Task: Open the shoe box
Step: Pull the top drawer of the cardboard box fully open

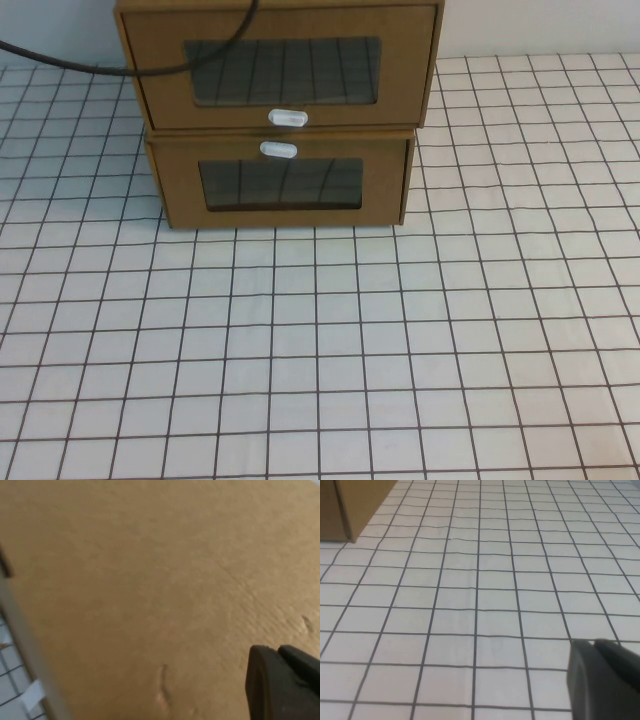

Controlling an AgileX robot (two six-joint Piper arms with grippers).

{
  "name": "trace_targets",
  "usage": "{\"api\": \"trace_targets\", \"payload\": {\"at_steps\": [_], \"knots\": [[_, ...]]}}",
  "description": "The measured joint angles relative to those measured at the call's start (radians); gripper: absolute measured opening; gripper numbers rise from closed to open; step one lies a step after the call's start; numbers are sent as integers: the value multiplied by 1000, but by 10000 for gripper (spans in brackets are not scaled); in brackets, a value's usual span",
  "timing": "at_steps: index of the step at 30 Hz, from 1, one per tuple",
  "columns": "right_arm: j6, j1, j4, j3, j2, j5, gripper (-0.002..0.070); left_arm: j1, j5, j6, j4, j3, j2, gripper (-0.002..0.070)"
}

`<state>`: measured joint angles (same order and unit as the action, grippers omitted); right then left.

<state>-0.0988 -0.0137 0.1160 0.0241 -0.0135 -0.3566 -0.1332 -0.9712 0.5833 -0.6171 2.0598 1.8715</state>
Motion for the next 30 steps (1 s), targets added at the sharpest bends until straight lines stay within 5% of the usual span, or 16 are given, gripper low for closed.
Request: {"api": "trace_targets", "payload": {"at_steps": [5,14,22,30], "knots": [[0,0,0,0,0,0,-13,-66,0,10,35,25,58,-2],[0,0,39,0,0,51,-14,-74,8,14,44,36,72,-2],[0,0,596,0,0,259,-13,-74,8,14,44,36,72,-2],[0,0,813,0,0,285,-13,-74,8,14,44,36,72,-2]]}}
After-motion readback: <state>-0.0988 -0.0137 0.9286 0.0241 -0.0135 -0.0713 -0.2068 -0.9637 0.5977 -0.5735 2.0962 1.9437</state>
